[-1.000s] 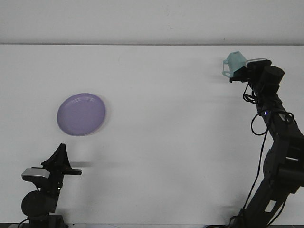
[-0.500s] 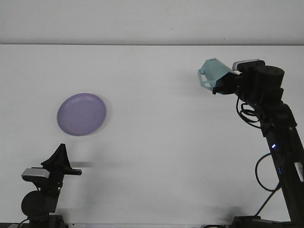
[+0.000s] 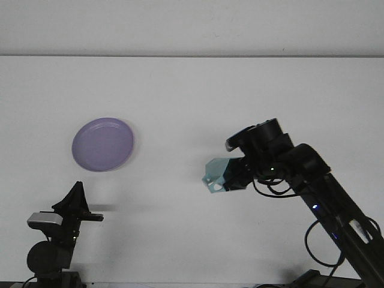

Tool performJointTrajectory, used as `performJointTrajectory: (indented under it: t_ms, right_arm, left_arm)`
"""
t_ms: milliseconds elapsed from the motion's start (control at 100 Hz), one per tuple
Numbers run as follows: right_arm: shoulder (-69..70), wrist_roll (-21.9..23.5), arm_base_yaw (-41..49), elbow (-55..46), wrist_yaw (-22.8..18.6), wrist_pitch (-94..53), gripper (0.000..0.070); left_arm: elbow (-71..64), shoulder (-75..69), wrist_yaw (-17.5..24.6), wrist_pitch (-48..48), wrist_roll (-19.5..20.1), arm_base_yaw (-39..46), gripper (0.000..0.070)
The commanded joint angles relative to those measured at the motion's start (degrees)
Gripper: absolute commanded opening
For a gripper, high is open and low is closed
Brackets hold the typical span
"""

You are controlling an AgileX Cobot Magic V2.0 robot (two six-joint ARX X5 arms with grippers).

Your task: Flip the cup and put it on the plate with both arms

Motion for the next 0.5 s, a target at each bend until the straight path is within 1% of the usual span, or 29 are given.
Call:
performJointTrajectory:
  t_ms: [0,160,280,490]
  right_arm:
    - [2.5,-0.9,3.1,1.1,1.2,-1.3,0.0000]
    - [8.7,-1.0,8.3,1.1,3.8,-3.7,0.0000]
    - [13.9,-1.0,10.3,1.9,7.5,-5.4,0.0000]
    - [20.9,-1.9,11.1,2.7,7.7,-6.1,0.0000]
  left_arm:
    - [-0.5,-0.1,-0.2,0.6,-0.2,0.1,0.0012]
    - [-0.5,-0.1,-0.2,0.6,-0.2,0.1,0.0012]
    - [-0.5,-0.1,-0.2,0.5,-0.2,0.1,0.0012]
    - [-0.5,-0.1,-0.2,0.5,-0.2,0.1,0.0012]
